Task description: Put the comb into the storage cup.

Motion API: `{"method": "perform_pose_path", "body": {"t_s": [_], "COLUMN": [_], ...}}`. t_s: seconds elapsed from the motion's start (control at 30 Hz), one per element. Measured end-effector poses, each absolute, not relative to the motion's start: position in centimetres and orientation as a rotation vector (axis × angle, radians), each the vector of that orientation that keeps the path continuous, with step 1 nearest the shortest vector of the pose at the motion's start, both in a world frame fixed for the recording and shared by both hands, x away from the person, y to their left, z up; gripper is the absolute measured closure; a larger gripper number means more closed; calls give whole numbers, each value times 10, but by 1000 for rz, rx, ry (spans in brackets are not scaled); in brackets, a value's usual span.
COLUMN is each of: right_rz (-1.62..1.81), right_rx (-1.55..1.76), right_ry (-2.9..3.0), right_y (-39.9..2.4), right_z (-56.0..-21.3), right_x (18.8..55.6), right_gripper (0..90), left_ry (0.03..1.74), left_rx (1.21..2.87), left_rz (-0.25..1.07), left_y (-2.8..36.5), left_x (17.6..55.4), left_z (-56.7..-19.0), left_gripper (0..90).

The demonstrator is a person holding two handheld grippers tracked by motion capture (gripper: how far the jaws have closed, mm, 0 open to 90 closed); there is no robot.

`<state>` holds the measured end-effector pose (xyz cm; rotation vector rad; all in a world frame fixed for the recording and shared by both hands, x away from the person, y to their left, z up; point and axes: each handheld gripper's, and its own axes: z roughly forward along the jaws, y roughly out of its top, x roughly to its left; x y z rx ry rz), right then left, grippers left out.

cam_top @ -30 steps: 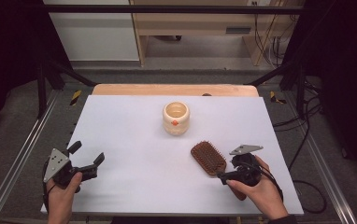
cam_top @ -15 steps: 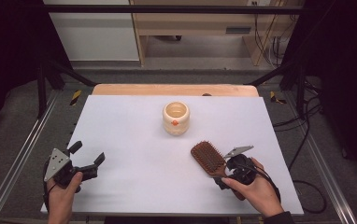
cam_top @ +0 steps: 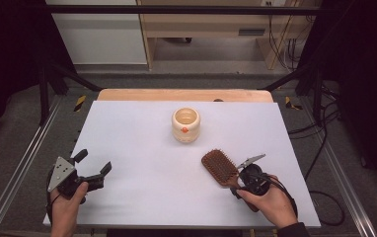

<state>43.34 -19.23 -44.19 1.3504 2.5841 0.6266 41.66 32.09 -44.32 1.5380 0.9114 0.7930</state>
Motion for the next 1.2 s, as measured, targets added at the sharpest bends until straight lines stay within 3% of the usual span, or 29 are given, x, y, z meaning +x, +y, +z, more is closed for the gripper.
{"method": "perform_pose_path", "body": {"t_s": [0.3, 1.2], "right_rz": [588, 500], "right_rx": [1348, 1325], "right_ry": [2596, 2603], "right_y": [-189, -184], "right_z": [-445, -452], "right_x": [435, 439], "right_gripper": [571, 706], "left_ry": [907, 905], "left_rx": [1542, 1546], "left_rz": [793, 795], "left_y": [320, 319], "left_x": [416, 416], "left_z": [-443, -443], "left_gripper": [24, 24]}}
